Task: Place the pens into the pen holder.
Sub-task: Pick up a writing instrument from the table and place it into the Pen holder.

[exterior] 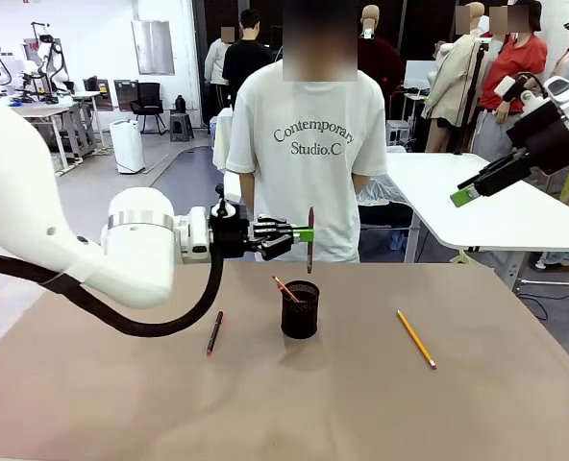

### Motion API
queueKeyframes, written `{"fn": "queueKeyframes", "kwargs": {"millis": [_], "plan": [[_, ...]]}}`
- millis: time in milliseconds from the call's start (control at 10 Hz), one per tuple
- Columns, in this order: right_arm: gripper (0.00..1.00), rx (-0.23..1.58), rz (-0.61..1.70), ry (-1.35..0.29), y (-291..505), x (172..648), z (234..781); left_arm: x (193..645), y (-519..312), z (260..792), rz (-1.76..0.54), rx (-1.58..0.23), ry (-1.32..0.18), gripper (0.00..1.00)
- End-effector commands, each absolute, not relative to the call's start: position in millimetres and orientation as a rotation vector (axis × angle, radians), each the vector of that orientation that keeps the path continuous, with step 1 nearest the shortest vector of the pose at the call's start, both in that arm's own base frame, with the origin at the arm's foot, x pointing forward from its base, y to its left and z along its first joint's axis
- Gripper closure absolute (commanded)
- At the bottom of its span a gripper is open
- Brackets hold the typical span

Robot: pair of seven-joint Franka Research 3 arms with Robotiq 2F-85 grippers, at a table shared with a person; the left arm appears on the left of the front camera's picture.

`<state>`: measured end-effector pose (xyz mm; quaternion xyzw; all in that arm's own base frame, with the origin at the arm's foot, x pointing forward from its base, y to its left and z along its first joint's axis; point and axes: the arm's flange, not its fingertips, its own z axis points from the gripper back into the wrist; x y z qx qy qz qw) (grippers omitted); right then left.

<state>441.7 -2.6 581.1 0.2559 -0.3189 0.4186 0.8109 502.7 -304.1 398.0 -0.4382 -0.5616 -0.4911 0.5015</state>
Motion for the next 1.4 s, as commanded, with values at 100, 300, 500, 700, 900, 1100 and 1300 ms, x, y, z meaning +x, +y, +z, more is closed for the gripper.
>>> {"fn": "queueKeyframes", "kwargs": {"millis": [100,300,500,700,900,1100,1300], "plan": [[0.00,0.553,0.897,-0.691,-1.9,442.2,582.2,502.7,-304.1,398.0,-1.187,-1.059,-1.357,1.00],[0.00,0.553,0.897,-0.691,-1.9,442.2,582.2,502.7,-304.1,398.0,-1.187,-1.059,-1.357,1.00],[0.00,0.553,0.897,-0.691,-1.9,442.2,582.2,506.9,-308.7,392.3,-1.180,-1.045,-1.373,1.00],[0.00,0.553,0.897,-0.691,-1.9,442.2,582.2,523.9,-312.2,368.5,-1.162,-1.034,-1.345,1.00],[0.00,0.553,0.897,-0.691,-1.9,442.2,582.2,534.2,-314.0,357.4,-1.140,-1.059,-1.382,1.00],[0.00,0.553,0.897,-0.691,-1.9,442.2,582.2,546.4,-316.0,347.5,-1.127,-1.056,-1.397,1.00],[0.00,0.553,0.897,-0.691,-1.9,442.2,582.2,556.7,-315.5,336.0,-1.103,-1.048,-1.374,1.00]]}}
